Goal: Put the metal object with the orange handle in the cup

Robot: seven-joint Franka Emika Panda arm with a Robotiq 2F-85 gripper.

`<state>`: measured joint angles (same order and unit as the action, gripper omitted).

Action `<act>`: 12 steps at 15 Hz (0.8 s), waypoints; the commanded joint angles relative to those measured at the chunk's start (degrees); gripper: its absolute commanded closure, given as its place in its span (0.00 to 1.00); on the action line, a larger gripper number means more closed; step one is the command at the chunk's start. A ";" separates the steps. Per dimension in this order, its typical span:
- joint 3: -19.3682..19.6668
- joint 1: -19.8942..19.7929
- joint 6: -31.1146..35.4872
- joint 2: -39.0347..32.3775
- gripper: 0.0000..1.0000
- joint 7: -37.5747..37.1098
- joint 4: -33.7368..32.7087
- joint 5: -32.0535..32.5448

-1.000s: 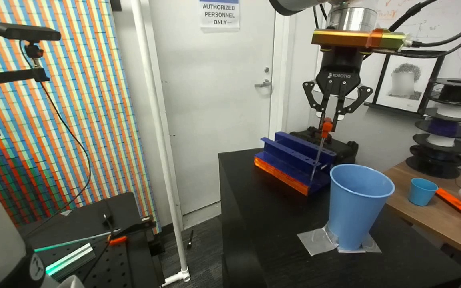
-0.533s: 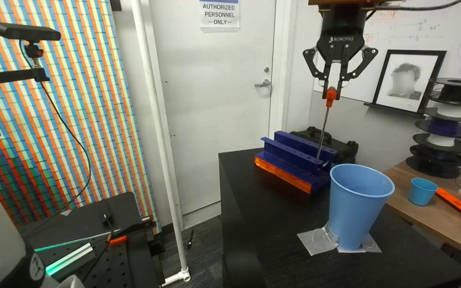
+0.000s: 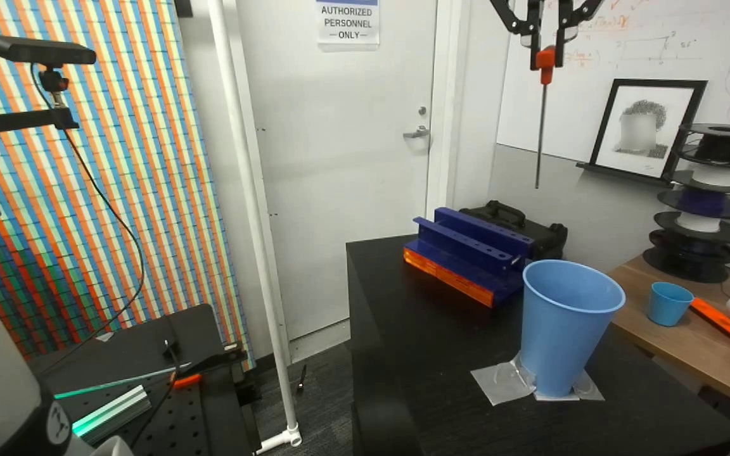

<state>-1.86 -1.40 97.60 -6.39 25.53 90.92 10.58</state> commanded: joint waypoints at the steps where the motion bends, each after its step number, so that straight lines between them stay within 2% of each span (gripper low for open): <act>1: 2.36 -1.01 -0.90 3.71 0.91 -4.73 1.65 1.34; 6: 4.79 -2.43 -4.03 3.18 0.91 -9.64 4.08 0.87; 12: 5.51 -3.05 -3.28 0.98 0.91 -11.87 8.92 -0.58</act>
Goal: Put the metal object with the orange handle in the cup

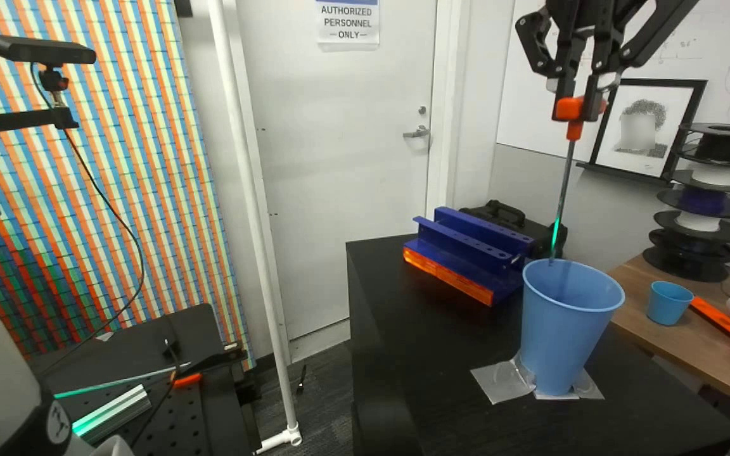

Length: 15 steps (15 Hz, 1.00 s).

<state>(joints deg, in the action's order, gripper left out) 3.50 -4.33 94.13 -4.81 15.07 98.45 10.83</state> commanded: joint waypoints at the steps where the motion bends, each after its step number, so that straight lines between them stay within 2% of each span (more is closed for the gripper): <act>1: 0.21 -0.19 0.54 -1.11 0.91 -1.60 2.08 -0.77; 8: 1.28 -2.28 0.41 -5.41 0.89 -0.99 3.86 -2.43; 9: 1.39 -2.64 -0.03 -5.20 0.59 -0.94 3.83 -2.95; 12: 1.81 -3.57 -0.11 -1.93 0.39 -0.99 5.19 -4.65; 13: 2.05 -3.82 -0.07 0.17 0.30 -1.65 5.93 -5.46; 15: 2.81 -4.34 -2.54 4.20 0.15 -5.37 6.28 -9.43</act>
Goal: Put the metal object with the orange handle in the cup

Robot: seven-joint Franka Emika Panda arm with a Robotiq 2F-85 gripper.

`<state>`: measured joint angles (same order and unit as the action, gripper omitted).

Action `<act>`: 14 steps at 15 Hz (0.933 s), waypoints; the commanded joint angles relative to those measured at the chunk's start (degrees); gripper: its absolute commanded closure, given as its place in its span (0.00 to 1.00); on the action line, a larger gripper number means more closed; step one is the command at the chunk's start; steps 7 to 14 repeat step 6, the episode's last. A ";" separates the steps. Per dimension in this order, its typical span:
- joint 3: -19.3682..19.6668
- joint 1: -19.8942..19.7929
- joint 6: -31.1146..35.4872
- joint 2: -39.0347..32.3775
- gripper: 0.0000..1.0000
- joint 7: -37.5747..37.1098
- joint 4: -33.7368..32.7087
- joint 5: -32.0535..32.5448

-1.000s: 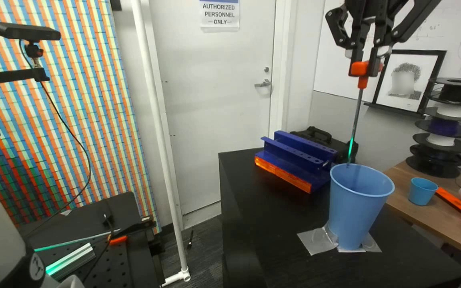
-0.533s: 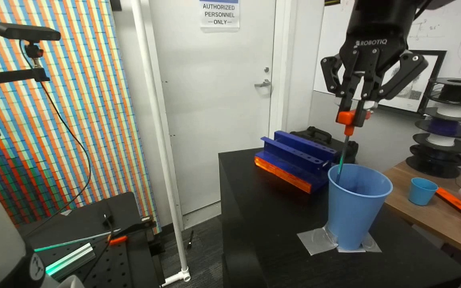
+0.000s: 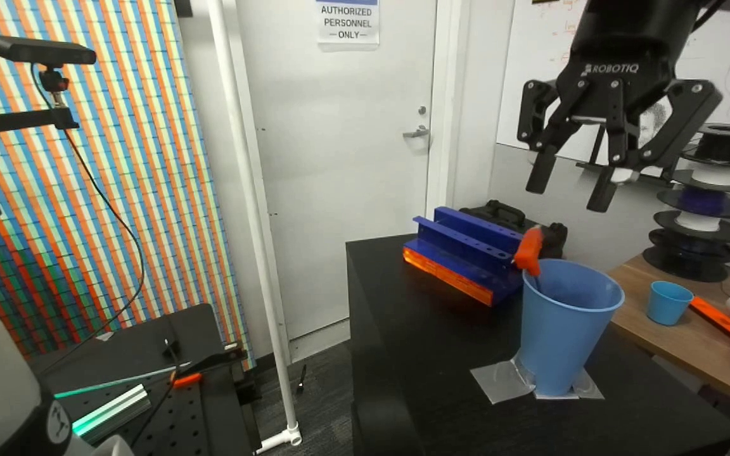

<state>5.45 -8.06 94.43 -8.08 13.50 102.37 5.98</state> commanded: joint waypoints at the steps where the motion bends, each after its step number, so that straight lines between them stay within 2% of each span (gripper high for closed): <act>1: 1.27 -0.72 -4.15 10.09 0.08 -5.51 3.03 -5.74; 2: 1.74 -0.82 -6.14 12.71 0.02 -7.52 3.57 -7.15; 3: 2.20 -0.88 -7.30 15.41 0.00 -9.66 4.27 -8.11; 4: 2.02 -0.37 -5.98 8.56 0.11 -6.03 0.52 -5.74; 5: 2.38 -0.40 -7.11 11.08 0.03 -7.30 1.07 -6.48; 6: 2.59 -0.39 -7.64 13.19 0.00 -7.98 1.85 -6.75; 14: 2.59 -0.39 -7.64 13.19 0.00 -7.98 1.85 -6.75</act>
